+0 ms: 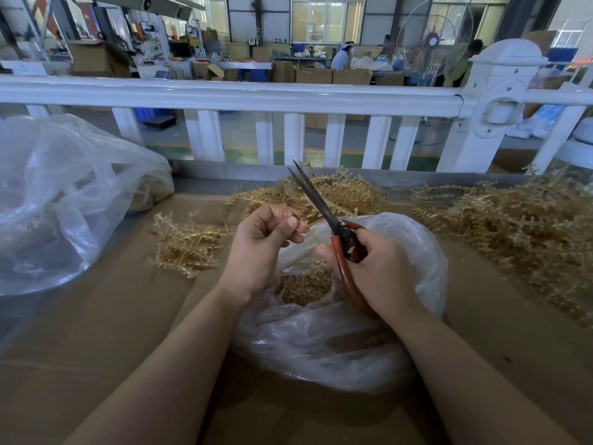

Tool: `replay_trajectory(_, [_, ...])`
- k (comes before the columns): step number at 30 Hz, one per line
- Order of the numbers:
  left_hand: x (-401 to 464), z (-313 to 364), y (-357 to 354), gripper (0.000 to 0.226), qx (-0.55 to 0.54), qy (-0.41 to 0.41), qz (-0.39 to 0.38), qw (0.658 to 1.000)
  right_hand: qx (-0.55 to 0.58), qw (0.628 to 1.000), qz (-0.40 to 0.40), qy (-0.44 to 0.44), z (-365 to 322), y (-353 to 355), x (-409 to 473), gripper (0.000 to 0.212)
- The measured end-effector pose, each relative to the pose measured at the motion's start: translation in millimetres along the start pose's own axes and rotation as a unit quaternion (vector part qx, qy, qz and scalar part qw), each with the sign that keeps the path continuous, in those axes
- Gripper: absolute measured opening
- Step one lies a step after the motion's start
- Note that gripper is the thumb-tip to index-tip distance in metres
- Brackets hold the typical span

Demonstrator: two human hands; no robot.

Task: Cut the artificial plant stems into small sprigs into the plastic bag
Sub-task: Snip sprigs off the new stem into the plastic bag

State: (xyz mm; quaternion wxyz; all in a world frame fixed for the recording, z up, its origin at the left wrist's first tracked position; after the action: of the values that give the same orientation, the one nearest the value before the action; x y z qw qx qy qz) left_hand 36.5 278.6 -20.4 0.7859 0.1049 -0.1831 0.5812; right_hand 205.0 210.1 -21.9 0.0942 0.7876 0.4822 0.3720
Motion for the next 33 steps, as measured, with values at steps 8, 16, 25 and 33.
replay_trajectory(8, [-3.4,1.9,-8.8,0.005,0.023,-0.005,-0.043,0.999,0.123,0.989,-0.021,-0.075,16.5,-6.3,3.1,0.013])
replay_trajectory(16, [-6.8,-5.6,-15.0,0.015,0.053,0.042,-0.07,0.995,0.242,0.965,-0.004,-0.099,17.6,-1.1,3.8,0.016])
replay_trajectory(25, [-7.8,-20.7,-25.5,0.006,0.168,0.088,-0.146,0.971,0.224,0.97,0.043,-0.081,16.9,10.8,6.7,0.009])
replay_trajectory(33, [-1.2,-7.7,-12.3,0.006,-0.036,0.066,-0.08,0.994,0.236,0.966,0.061,-0.091,21.5,13.6,3.2,0.01])
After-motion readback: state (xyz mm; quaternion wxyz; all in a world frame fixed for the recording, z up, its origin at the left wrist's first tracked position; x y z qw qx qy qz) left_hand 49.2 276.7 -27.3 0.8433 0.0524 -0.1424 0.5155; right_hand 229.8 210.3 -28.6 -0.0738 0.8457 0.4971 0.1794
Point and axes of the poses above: each hand's wrist, its own x-axis towards the middle knuckle, its own y-axis out of the back of the hand, z = x × y, the point moved 10 cm from there along x, towards the middle knuckle, and after that the axes turned 1 degree about -y, right-handed, at the moved point
